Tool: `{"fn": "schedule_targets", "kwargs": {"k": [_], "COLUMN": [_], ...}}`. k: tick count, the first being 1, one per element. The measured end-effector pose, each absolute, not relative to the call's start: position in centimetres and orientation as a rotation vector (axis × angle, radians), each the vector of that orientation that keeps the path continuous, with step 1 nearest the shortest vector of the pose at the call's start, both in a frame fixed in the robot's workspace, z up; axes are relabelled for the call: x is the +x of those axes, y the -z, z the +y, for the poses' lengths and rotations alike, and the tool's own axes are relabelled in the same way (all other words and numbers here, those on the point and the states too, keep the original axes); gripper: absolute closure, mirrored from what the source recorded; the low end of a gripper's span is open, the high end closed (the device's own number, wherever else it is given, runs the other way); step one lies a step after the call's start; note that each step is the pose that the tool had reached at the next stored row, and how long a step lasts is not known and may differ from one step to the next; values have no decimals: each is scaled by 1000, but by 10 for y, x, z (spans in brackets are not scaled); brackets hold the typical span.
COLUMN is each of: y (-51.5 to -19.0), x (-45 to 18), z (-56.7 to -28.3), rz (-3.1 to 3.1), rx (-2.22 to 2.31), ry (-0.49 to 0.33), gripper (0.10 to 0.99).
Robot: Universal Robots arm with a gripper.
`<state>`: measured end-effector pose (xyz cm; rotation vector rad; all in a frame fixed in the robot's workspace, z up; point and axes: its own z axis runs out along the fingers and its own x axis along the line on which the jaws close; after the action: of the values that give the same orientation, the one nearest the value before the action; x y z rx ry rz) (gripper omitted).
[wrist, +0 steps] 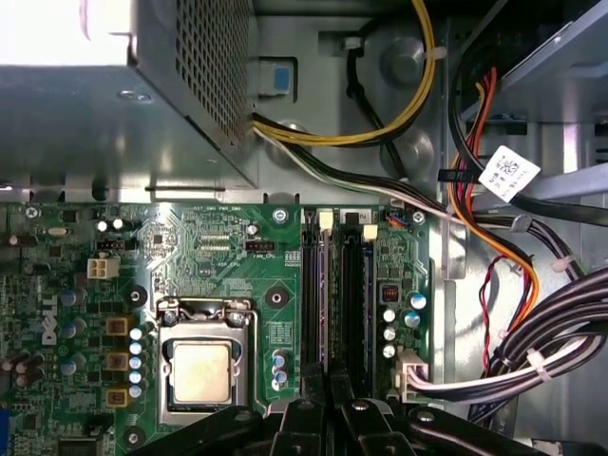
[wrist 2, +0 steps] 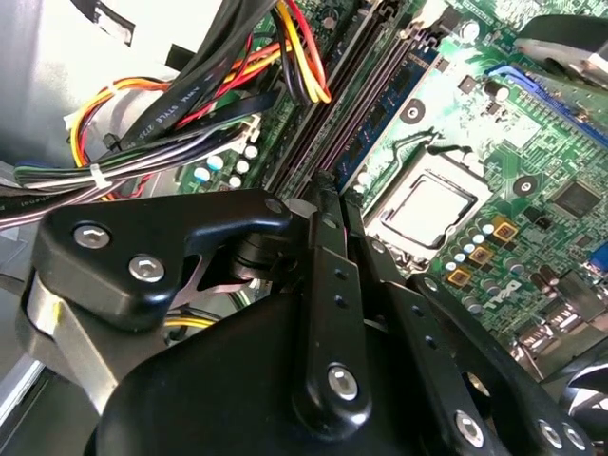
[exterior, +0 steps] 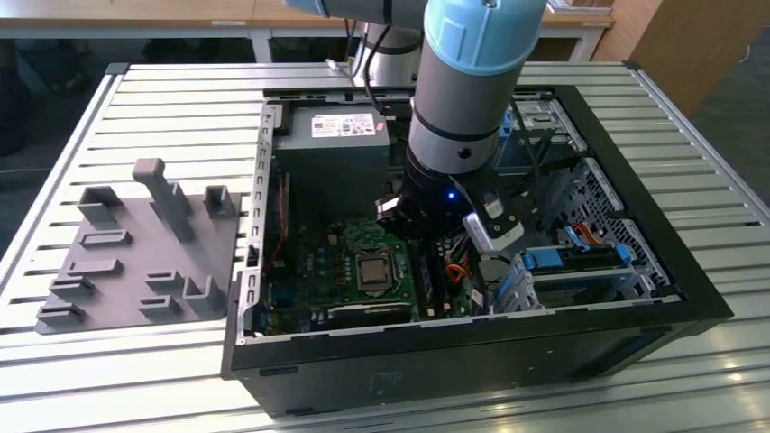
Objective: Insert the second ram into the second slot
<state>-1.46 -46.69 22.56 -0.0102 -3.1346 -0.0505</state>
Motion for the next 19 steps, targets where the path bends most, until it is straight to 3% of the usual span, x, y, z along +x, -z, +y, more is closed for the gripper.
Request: {"fn": "schedule_targets", "kwargs": {"k": [19], "y": [-222], "x": [-15], "z": [-468], "rz": [-3135], "rx": [-16], "ry": [45], "gripper": [949]}}
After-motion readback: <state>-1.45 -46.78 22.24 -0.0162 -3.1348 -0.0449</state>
